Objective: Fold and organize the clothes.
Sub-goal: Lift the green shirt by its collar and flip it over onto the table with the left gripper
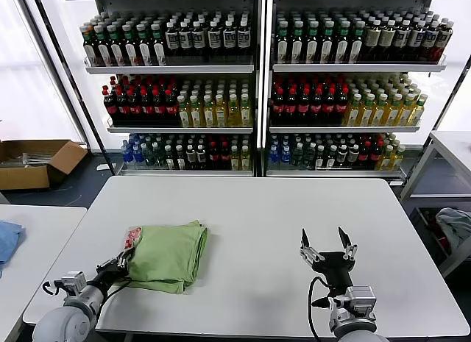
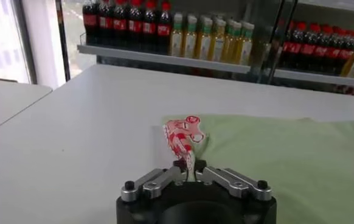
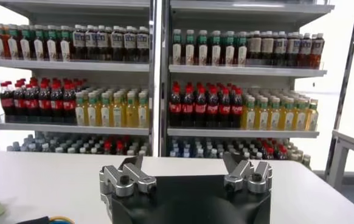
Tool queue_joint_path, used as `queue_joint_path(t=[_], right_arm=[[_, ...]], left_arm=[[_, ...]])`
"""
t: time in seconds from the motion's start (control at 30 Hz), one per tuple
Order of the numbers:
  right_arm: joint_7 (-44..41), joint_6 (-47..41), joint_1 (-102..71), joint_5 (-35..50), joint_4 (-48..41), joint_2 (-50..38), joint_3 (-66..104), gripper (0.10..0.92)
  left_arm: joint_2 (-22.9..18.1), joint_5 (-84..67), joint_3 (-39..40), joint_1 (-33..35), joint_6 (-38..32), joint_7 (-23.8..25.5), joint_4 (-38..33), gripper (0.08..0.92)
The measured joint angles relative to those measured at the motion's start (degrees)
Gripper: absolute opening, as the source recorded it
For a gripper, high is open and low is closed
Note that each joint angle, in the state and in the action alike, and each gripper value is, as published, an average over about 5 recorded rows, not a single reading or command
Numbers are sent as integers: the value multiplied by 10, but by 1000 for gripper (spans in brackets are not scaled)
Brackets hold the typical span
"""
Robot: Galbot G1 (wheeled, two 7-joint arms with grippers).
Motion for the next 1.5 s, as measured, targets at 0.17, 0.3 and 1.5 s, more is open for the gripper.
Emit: queue_joint_path(t=[0.17, 0.3, 1.5], right_arm=[[3, -2, 8, 4, -3, -4, -1, 823], [4, -2, 16, 8, -9, -6, -4, 823], [10, 6, -30, 6, -2, 7, 40, 823]], left_arm=[[13, -10, -20, 4, -3, 2, 1, 116], [42, -26, -55, 5, -4, 2, 8, 116], [-18, 121, 96, 18, 29, -33, -209, 116]])
